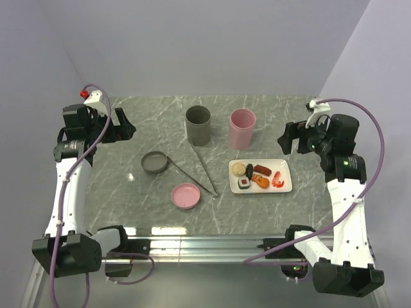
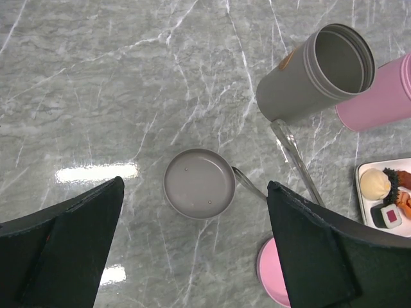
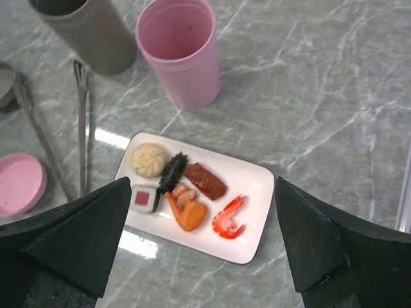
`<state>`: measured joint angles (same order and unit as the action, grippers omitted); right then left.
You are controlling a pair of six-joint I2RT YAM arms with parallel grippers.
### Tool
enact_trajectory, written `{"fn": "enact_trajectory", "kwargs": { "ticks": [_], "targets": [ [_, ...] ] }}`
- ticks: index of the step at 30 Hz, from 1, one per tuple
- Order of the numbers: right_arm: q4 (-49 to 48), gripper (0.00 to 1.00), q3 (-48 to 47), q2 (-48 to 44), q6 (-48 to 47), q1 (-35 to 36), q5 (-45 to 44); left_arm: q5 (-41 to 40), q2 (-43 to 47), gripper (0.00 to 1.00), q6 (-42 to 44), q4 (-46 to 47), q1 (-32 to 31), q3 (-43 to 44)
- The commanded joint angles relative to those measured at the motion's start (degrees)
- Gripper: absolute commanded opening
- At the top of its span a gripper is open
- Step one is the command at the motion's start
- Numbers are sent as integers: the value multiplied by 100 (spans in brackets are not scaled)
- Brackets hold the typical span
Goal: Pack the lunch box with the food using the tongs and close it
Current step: Pick up the clamp at the center of the board.
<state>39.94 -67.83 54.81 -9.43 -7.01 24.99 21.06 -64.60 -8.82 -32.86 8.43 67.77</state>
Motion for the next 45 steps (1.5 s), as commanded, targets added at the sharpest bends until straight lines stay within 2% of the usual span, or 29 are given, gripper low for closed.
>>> {"fn": "enact_trajectory", "kwargs": {
  "ticks": [1,5,6,10,13,21,24,34,45],
  "targets": [
    [311,100,-274,39,-427,15,471,83,-62,99,100,-27,1,202],
    [532,100,-292,267,-420,514,393,57,-132,99,109,-106,1,281],
    [532,100,-266,346,-402,934,331,21,-132,99,74,-98,1,272],
    [339,100,-55,478,-165,1823,-21,-207,-62,99,-103,-36,1,219],
    [76,100,147,592,2,2437,-310,-251,17,99,-146,-27,1,211],
    [-1137,97,499,1109,494,4153,-1750,-524,184,99,-454,139,1,246],
    [-1314,97,394,1557,626,4557,-1814,-559,255,99,-515,183,10,176],
    [-1665,95,-2,2921,1110,5560,-2183,-656,246,99,-568,210,1,105],
    [-1867,96,-450,4107,1233,5675,-2201,-700,167,100,-568,166,1,202]
  ]
}}
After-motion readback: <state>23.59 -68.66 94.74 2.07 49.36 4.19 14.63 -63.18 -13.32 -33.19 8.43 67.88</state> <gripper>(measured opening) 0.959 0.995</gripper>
